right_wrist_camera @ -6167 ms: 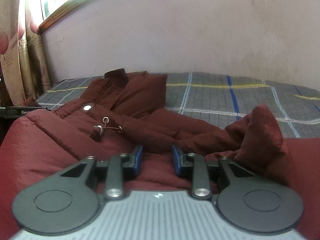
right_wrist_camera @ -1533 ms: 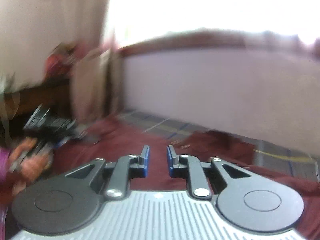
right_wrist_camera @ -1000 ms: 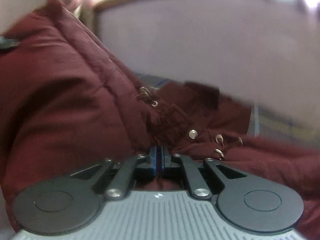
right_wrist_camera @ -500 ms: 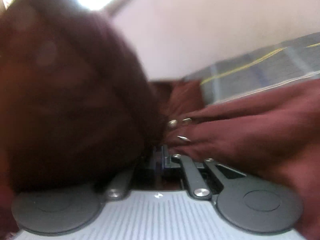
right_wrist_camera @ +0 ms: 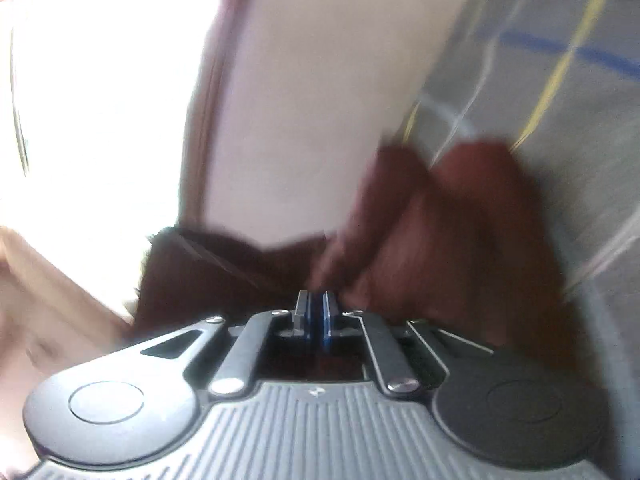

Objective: Fold large clothes

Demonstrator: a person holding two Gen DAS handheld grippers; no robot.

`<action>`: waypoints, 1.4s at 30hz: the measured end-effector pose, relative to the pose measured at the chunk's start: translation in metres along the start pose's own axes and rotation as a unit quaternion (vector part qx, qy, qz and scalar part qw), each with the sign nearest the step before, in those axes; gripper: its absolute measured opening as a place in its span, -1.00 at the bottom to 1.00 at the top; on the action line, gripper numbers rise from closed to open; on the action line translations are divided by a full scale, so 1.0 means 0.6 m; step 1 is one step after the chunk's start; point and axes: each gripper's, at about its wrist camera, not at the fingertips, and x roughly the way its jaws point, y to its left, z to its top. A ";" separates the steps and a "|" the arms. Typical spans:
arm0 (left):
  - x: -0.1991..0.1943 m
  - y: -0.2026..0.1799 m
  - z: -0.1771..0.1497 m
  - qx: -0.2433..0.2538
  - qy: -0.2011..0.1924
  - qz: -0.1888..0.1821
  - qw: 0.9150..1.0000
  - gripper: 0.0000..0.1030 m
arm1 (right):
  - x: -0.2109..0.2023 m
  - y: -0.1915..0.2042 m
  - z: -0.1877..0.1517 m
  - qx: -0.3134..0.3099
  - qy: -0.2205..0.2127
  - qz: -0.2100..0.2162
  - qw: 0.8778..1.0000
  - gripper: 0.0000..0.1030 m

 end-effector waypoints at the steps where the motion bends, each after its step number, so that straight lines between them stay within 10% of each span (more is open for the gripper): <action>1: 0.006 -0.005 -0.005 0.010 -0.001 -0.002 1.000 0.18 | -0.016 0.010 0.007 -0.005 -0.001 -0.001 1.000 -0.80; 6: 0.024 -0.006 -0.028 0.022 -0.010 -0.010 1.000 0.18 | -0.035 0.084 0.019 -0.057 0.034 -0.059 0.996 -0.69; 10: 0.023 -0.015 -0.042 0.048 -0.011 -0.014 0.999 0.28 | -0.023 0.148 0.019 -0.103 0.054 -0.059 0.991 0.61; 11: 0.027 -0.020 -0.049 0.057 -0.011 -0.015 0.998 0.32 | -0.014 0.166 0.021 -0.118 0.058 -0.058 0.990 0.64; 19: 0.039 -0.035 -0.067 0.088 -0.018 -0.012 0.996 0.42 | 0.112 0.284 0.005 -0.318 0.106 -0.184 0.924 0.62; 22: 0.035 -0.040 -0.070 0.099 -0.014 -0.012 0.995 0.53 | 0.179 0.275 -0.037 -0.378 0.157 -0.191 0.892 -0.41; 24: 0.015 -0.050 -0.065 0.110 -0.014 -0.009 0.994 0.60 | 0.176 0.278 -0.054 -0.422 0.150 -0.195 0.873 -0.58; 27: -0.049 -0.061 -0.058 0.091 -0.048 -0.004 0.995 0.98 | 0.151 0.267 -0.050 -0.408 0.119 -0.190 0.885 -0.69; 32: -0.159 -0.045 -0.045 0.078 -0.126 0.056 0.987 1.00 | 0.117 0.251 -0.060 -0.395 0.087 -0.184 0.896 -0.75; 36: -0.118 0.000 -0.047 0.061 -0.044 0.021 0.997 0.62 | 0.100 0.251 -0.056 -0.380 0.070 -0.168 0.907 -0.76; 42: -0.091 -0.009 -0.074 0.083 -0.055 0.005 0.995 0.87 | 0.027 0.246 -0.045 -0.282 0.003 -0.156 0.947 -0.73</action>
